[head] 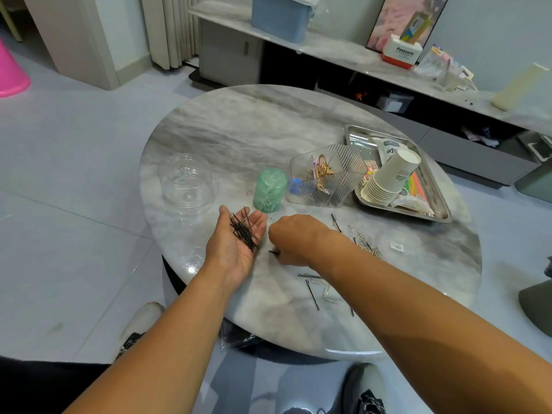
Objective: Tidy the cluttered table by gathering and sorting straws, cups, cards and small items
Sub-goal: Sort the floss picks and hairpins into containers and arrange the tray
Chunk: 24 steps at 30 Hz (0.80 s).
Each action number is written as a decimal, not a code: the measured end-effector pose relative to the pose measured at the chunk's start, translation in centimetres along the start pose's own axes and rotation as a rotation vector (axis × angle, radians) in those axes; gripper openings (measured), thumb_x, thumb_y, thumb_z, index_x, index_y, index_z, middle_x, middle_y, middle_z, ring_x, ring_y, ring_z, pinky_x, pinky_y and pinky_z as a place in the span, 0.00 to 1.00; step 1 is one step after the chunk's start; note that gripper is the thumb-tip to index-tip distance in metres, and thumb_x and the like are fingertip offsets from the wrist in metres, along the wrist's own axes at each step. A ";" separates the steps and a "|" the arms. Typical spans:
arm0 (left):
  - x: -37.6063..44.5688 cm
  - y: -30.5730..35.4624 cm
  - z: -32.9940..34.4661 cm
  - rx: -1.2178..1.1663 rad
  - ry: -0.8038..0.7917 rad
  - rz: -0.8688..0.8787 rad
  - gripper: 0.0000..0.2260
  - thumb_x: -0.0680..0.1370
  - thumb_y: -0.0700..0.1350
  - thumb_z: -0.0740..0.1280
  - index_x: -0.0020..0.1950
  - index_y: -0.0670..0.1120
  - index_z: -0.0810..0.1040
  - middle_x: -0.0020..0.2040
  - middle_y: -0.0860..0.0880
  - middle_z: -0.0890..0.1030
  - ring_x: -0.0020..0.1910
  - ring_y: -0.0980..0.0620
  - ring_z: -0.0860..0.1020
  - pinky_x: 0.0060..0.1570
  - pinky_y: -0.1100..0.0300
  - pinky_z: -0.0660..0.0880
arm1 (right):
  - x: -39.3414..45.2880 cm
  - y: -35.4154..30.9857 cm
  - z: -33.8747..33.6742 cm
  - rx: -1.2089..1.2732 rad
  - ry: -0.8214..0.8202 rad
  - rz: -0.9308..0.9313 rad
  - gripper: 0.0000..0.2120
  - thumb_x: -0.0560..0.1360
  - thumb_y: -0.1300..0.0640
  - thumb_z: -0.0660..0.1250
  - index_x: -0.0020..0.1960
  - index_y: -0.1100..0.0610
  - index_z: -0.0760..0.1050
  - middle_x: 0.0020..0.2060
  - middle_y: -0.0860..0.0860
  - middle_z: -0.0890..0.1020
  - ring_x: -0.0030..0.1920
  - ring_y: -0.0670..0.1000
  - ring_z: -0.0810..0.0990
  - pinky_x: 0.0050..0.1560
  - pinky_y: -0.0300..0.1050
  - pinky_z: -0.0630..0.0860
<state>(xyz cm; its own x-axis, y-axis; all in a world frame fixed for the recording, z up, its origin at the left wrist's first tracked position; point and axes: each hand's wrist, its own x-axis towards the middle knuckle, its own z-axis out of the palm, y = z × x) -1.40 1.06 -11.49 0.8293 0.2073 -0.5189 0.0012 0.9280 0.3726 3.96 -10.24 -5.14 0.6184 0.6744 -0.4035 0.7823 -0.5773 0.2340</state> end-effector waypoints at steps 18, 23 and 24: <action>-1.1 -0.6 9.4 0.181 -0.196 -0.222 0.22 0.86 0.56 0.55 0.58 0.37 0.75 0.46 0.39 0.82 0.45 0.46 0.82 0.51 0.55 0.82 | -2.6 7.2 -2.2 1.209 0.873 0.650 0.11 0.81 0.51 0.65 0.45 0.54 0.82 0.37 0.48 0.84 0.38 0.48 0.80 0.45 0.52 0.80; 0.0 0.0 15.1 0.279 -0.273 -0.282 0.27 0.86 0.59 0.53 0.63 0.35 0.73 0.51 0.37 0.80 0.58 0.42 0.81 0.58 0.50 0.79 | -2.7 12.4 -1.2 1.227 0.814 0.872 0.22 0.81 0.66 0.58 0.73 0.55 0.72 0.67 0.54 0.78 0.56 0.55 0.81 0.57 0.55 0.81; 0.4 0.1 15.9 0.301 -0.275 -0.287 0.27 0.85 0.59 0.53 0.63 0.35 0.73 0.54 0.37 0.79 0.62 0.41 0.79 0.59 0.49 0.78 | -2.7 13.0 -1.0 1.224 0.746 0.877 0.25 0.79 0.68 0.58 0.75 0.56 0.69 0.69 0.55 0.76 0.57 0.57 0.81 0.56 0.54 0.81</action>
<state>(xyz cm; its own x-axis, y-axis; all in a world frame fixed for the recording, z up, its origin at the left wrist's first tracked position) 7.79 -3.73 0.58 0.8885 -0.1708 -0.4259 0.3788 0.7968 0.4708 12.53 -19.07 -0.15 0.9842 -0.1744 0.0291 -0.0874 -0.6226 -0.7777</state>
